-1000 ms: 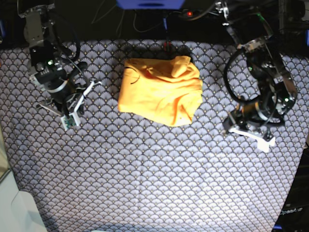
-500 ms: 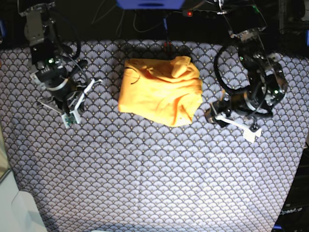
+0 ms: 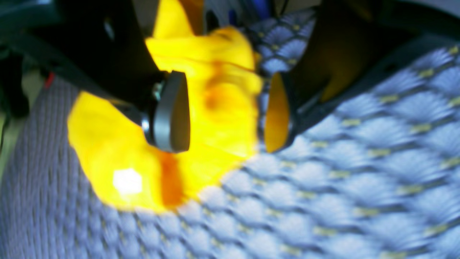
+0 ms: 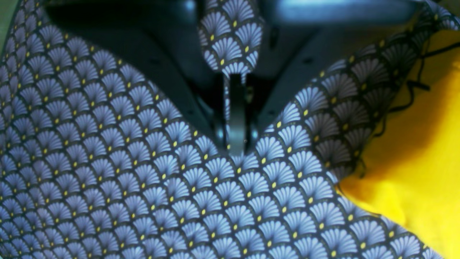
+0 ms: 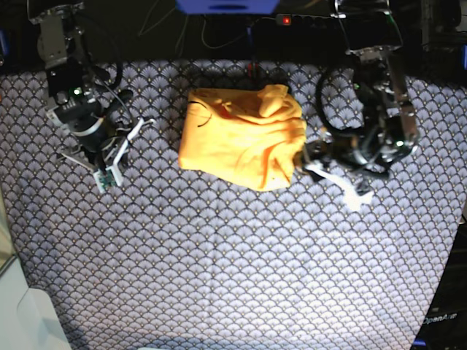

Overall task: Fold the T-shirt properly
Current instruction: 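Move the left gripper to the bundle's side and push it inward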

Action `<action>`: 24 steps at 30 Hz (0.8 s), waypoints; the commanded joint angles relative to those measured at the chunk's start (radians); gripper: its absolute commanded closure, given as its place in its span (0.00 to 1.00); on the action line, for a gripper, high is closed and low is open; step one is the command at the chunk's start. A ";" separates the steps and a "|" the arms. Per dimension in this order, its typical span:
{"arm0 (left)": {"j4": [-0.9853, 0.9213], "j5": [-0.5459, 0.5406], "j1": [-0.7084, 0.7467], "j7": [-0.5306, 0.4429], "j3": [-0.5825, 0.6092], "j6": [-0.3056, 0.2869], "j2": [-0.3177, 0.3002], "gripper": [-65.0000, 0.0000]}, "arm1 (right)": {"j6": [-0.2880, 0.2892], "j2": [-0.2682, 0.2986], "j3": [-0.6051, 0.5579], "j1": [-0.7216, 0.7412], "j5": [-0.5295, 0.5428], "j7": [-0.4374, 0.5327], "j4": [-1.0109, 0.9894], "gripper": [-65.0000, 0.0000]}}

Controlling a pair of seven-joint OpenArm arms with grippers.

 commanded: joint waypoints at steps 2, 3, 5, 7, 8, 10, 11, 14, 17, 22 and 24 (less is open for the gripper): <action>0.015 -0.001 -0.023 -0.011 0.042 0.002 -0.024 0.49 | 0.006 0.011 0.004 0.010 -0.001 0.019 0.019 1.00; 0.015 -0.001 -0.024 -0.011 0.057 0.002 -0.027 0.49 | 0.006 0.011 0.004 0.010 -0.001 0.019 0.019 1.00; 0.014 0.001 -0.038 -0.011 0.065 0.002 -0.027 0.49 | 0.006 0.011 0.004 0.010 -0.001 0.019 0.020 1.00; -0.012 0.001 -0.041 -0.011 0.068 0.002 -0.029 0.49 | 0.006 0.011 0.003 0.010 -0.001 0.019 0.020 1.00; -0.034 0.001 -0.046 -0.011 0.071 0.002 -0.029 0.49 | 0.006 0.012 0.003 0.010 -0.001 0.019 0.020 1.00; -0.080 0.001 -0.056 -0.011 0.073 0.001 -0.032 0.49 | 0.006 0.014 0.004 0.010 -0.001 0.019 0.020 1.00; -0.103 0.001 -0.063 -0.011 0.076 -0.001 -0.043 0.49 | 0.006 0.014 0.006 0.010 -0.001 0.019 0.022 1.00; -0.147 -0.002 -0.083 -0.011 0.155 -0.001 -0.073 0.49 | 0.006 0.014 0.006 0.010 -0.001 0.019 0.022 1.00; -0.149 -0.004 -0.095 -0.011 0.228 0.002 -0.086 0.49 | 0.006 0.014 0.004 0.010 -0.001 0.019 0.023 1.00; -0.158 -0.002 -0.098 -0.011 0.240 0.002 -0.080 0.50 | 0.006 0.014 0.004 0.010 -0.001 0.019 0.023 1.00; -0.158 -0.002 -0.098 -0.011 0.240 0.002 -0.078 0.50 | 0.006 0.014 0.004 0.010 -0.001 0.019 0.023 1.00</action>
